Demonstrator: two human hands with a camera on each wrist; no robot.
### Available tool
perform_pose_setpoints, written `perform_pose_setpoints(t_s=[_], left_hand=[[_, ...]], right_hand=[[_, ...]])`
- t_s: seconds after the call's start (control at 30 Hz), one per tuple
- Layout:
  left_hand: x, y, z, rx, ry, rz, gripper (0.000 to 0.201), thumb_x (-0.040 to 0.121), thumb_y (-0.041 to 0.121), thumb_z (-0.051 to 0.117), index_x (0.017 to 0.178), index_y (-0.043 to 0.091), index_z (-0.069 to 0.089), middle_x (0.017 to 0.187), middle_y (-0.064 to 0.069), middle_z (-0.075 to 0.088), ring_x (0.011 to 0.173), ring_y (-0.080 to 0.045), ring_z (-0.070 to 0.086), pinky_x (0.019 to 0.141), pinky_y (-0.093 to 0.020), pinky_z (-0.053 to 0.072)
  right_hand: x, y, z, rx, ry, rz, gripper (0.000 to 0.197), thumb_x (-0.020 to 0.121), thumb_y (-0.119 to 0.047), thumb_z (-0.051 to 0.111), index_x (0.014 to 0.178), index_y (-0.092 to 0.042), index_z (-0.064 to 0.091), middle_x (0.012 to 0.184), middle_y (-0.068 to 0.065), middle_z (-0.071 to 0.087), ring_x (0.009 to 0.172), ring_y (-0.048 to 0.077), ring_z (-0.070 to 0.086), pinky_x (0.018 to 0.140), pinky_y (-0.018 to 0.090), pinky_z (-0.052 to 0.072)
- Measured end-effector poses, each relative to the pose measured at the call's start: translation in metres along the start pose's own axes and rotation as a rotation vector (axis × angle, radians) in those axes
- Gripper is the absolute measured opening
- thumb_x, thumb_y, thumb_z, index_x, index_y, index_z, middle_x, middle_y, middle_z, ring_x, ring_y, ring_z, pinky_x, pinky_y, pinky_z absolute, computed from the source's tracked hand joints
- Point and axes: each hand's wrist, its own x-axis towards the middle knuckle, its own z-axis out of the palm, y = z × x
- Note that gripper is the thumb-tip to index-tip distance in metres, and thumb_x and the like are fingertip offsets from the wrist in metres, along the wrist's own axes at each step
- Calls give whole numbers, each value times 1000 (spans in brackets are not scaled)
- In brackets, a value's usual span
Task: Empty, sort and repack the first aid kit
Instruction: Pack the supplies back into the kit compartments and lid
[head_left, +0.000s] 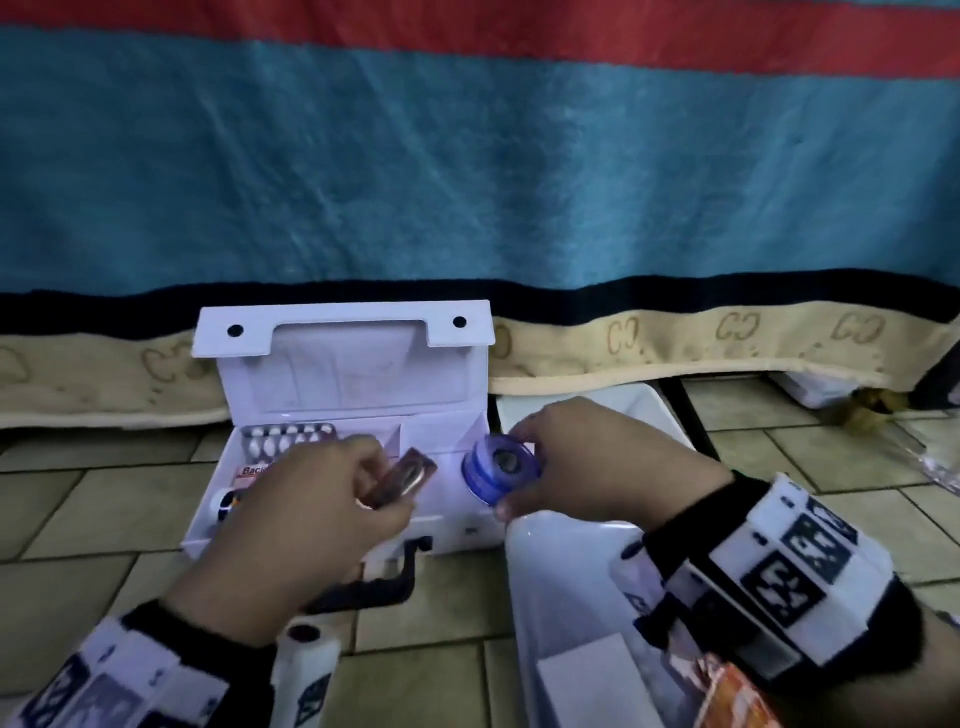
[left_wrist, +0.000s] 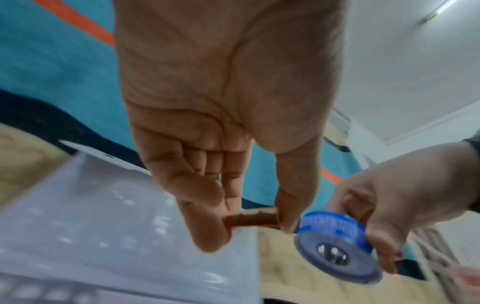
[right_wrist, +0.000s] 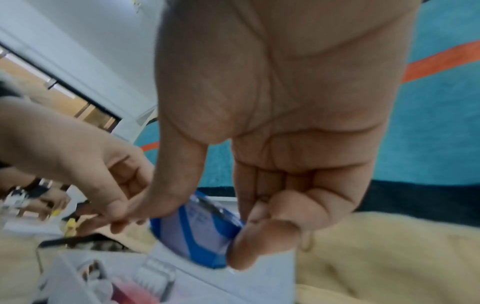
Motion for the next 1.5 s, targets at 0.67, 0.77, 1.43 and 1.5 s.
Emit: perform_pose_setpoints(t_s=[0.67,0.77,1.43,1.5], left_hand=[[8,-101,-30,-104,97,-140,20,75,35,71,71,22,57,60,3,61,51,-5,57,52,-25,43],[10,-104,-29,-78,89,-137,22,73,38,71,71,23,56,62,5,61,56,-5,56,60,-31,47],[20,-102,-27,-5,73,-103,21,72,43,70,74,26,57,68,8,61,64,-7,59,64,-34,52],[21,-102,-25,-4,67,-89,21,72,41,70,74,25,58,70,7,61,64,-9,59,65,-35,52]], right_hand=[[97,-96,60,-76,-167,78,47,67,-29,83,60,-15,38,66,-1,38,71,21,46,46,23,29],[99,-96,54,-92,-220,39,32,66,-25,83,88,-12,63,86,3,58,81,22,56,62,25,45],[89,-91,62,5,-204,-70,42,84,5,48,121,-13,55,115,6,63,108,22,58,86,29,45],[87,-90,62,71,-202,-74,43,84,6,48,120,-15,56,112,4,66,104,20,60,86,28,48]])
